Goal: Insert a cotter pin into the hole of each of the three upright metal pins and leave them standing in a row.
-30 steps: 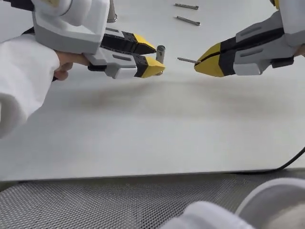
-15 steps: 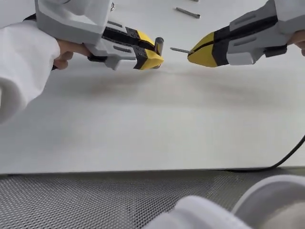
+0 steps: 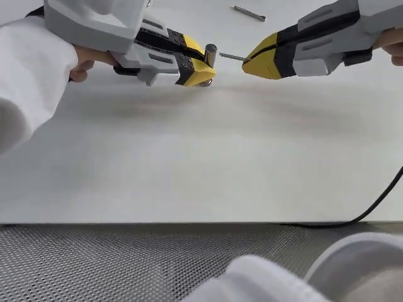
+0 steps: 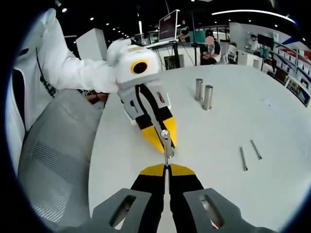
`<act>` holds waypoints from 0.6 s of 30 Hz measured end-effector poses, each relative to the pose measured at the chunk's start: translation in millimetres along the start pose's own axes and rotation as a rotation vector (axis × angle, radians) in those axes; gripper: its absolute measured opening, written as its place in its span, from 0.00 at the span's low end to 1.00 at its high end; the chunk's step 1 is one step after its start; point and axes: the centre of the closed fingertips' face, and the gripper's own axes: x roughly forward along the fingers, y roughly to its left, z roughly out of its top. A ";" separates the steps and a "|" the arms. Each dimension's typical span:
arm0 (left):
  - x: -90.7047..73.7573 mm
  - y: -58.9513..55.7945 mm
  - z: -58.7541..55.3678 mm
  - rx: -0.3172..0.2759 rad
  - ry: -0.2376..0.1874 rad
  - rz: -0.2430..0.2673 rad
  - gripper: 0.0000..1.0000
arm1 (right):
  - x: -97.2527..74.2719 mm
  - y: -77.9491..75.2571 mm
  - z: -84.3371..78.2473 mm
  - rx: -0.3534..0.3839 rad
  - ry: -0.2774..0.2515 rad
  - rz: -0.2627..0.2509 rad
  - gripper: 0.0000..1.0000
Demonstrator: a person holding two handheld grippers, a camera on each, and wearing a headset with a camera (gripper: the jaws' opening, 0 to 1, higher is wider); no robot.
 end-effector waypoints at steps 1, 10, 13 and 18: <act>0.1 -0.7 0.0 0.006 0.000 0.000 0.07 | 0.3 -0.2 0.4 -0.003 0.002 0.000 0.00; 2.6 6.3 -2.4 0.008 -0.015 -0.001 0.07 | 2.9 -0.7 2.5 -0.025 0.020 0.003 0.00; 3.0 5.0 -2.4 0.008 -0.017 -0.002 0.07 | 4.1 -0.8 4.4 -0.031 0.021 0.003 0.00; 3.7 2.7 -2.6 0.007 -0.019 -0.001 0.07 | 7.1 -1.1 6.8 -0.037 0.024 0.006 0.00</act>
